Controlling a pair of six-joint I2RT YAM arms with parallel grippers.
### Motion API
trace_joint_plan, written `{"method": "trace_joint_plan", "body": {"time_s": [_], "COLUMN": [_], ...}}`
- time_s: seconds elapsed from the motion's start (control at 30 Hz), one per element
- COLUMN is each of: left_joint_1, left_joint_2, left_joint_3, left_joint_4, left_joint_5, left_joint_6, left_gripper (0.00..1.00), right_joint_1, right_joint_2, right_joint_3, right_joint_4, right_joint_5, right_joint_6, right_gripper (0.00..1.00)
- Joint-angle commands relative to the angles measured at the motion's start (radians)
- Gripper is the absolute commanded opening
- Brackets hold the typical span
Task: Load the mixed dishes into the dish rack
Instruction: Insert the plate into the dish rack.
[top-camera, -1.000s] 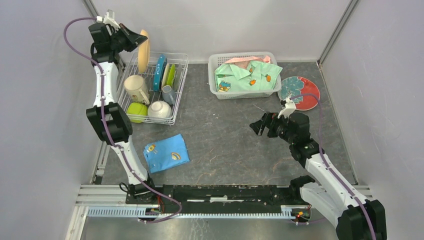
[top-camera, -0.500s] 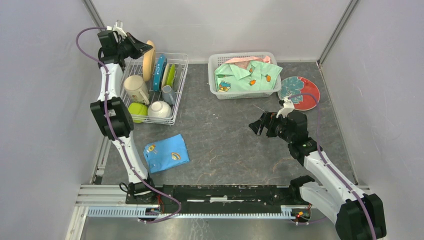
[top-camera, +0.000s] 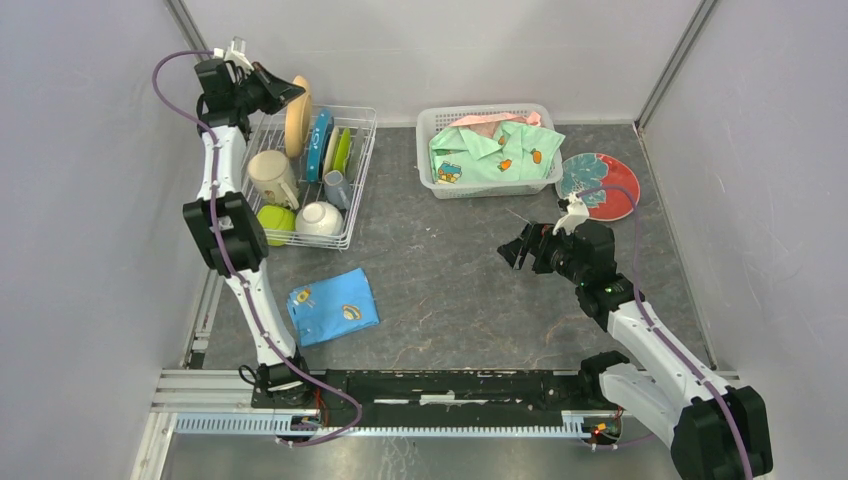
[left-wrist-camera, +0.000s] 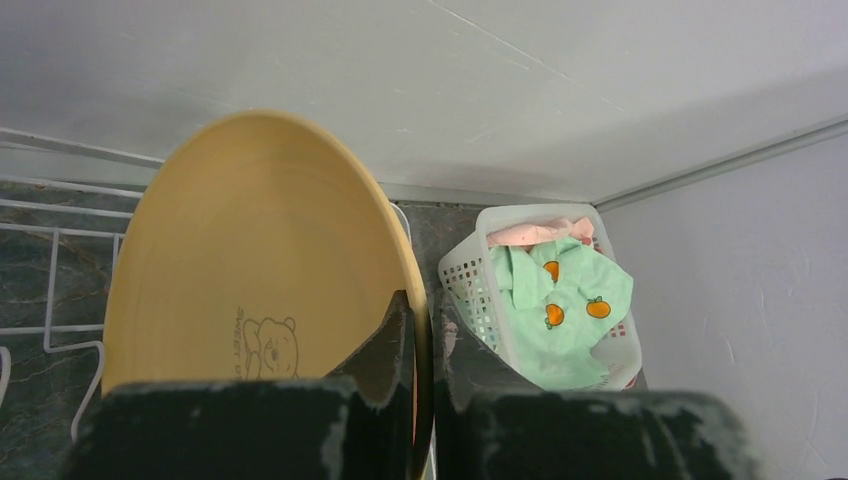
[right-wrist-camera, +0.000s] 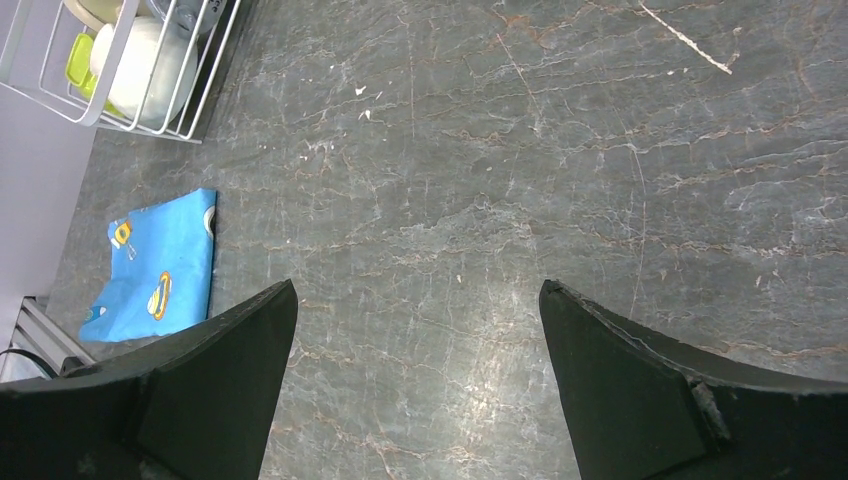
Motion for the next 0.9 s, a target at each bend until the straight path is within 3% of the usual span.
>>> {"method": "trace_joint_plan", "body": {"time_s": [0.0, 0.67, 0.87], "left_joint_1": [-0.001, -0.001, 0.001], "left_joint_2": [0.042, 0.106, 0.116], "left_joint_3": [0.036, 0.046, 0.046], "left_joint_4": [0.032, 0.045, 0.048], "left_joint_5": [-0.015, -0.051, -0.072], "left_joint_6": [0.042, 0.101, 0.117], "left_gripper": [0.11, 0.16, 0.22], "right_joint_1": [0.003, 0.003, 0.003], "right_joint_2": [-0.001, 0.008, 0.008], "right_joint_3": [0.042, 0.062, 0.069], "right_joint_4": [0.036, 0.027, 0.023], "right_joint_5": [0.019, 0.014, 0.012], "right_joint_6": [-0.002, -0.006, -0.005], "right_gripper": [0.98, 0.98, 0.98]}}
